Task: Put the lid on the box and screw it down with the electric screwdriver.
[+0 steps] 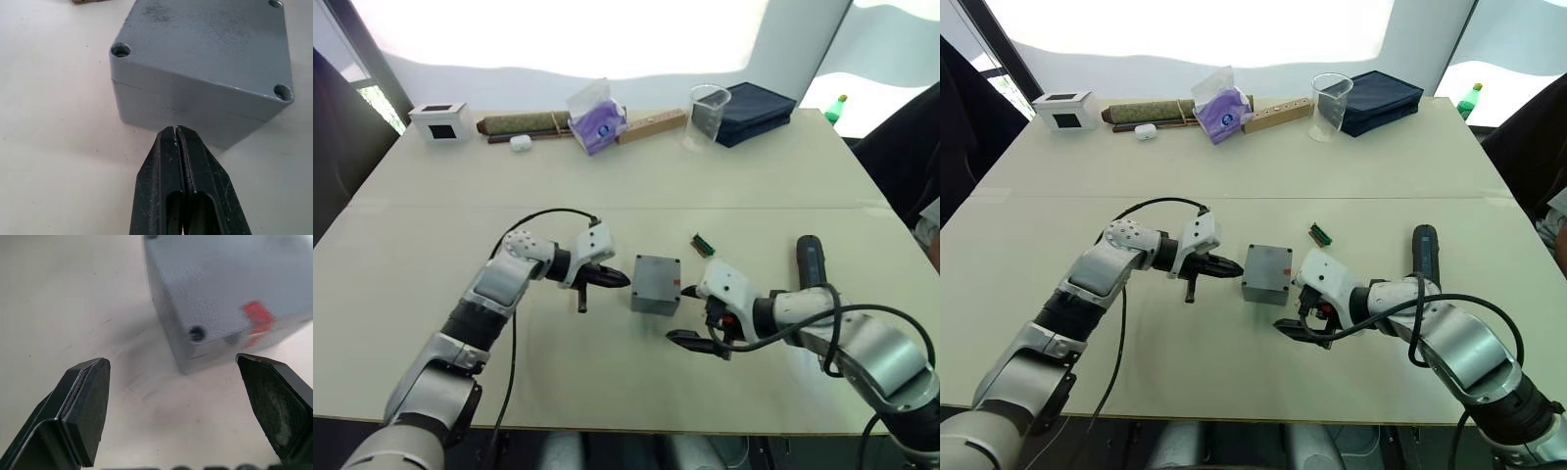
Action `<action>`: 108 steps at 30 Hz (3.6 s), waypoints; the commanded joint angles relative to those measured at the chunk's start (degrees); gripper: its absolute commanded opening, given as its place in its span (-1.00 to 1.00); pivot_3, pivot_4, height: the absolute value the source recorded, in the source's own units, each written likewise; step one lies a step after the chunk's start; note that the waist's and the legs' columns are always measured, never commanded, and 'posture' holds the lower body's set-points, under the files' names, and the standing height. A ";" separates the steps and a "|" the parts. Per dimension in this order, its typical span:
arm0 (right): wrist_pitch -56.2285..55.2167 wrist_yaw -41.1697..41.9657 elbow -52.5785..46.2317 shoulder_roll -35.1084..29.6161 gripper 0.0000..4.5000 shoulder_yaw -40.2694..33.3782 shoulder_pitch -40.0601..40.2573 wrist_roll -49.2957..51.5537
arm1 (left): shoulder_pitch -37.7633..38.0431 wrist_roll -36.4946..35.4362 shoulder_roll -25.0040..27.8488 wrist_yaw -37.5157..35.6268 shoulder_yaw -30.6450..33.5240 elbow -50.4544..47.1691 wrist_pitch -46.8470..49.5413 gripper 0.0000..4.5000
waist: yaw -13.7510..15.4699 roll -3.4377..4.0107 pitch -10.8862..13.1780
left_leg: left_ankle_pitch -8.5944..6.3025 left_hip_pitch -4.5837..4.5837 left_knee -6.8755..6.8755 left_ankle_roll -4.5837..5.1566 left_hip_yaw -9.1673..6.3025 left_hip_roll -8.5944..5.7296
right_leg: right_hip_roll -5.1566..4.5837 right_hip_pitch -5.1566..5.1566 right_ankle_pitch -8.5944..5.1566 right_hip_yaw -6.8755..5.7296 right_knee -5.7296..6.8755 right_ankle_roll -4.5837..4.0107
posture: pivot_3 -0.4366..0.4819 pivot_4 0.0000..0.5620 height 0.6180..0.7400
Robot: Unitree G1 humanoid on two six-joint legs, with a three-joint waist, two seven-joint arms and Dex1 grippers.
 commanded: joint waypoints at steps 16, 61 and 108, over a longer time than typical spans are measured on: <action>-3.56 -0.48 2.85 1.42 0.99 -0.67 -1.63 -3.21 | 0.99 -3.61 0.07 -1.02 -0.10 -6.39 4.11 -1.00 | 0.03 0.00 0.00 | 0.00 0.00 0.01 0.00 0.00 0.00 | 0.00 0.01 0.00 0.00 0.00 0.00 | -0.05 -0.47 1.00; -25.90 -3.41 50.80 17.87 -0.35 -6.38 -20.75 -13.58 | -3.89 -8.89 -2.06 5.33 7.74 -1.28 5.54 -1.00 | -0.27 0.00 0.01 | 0.09 0.22 -0.02 -0.16 0.11 0.00 | -0.01 -0.04 0.00 0.08 0.35 -0.01 | -0.05 -0.47 1.00; -11.99 -3.47 6.74 14.17 -0.96 -8.58 -1.86 -4.10 | -0.59 -13.54 2.95 2.98 7.39 -9.73 12.29 -1.00 | -0.17 -0.03 0.02 | 0.11 0.28 -0.11 -0.19 0.08 -0.01 | 0.02 0.00 -0.01 0.09 0.34 -0.02 | -0.05 -0.47 1.00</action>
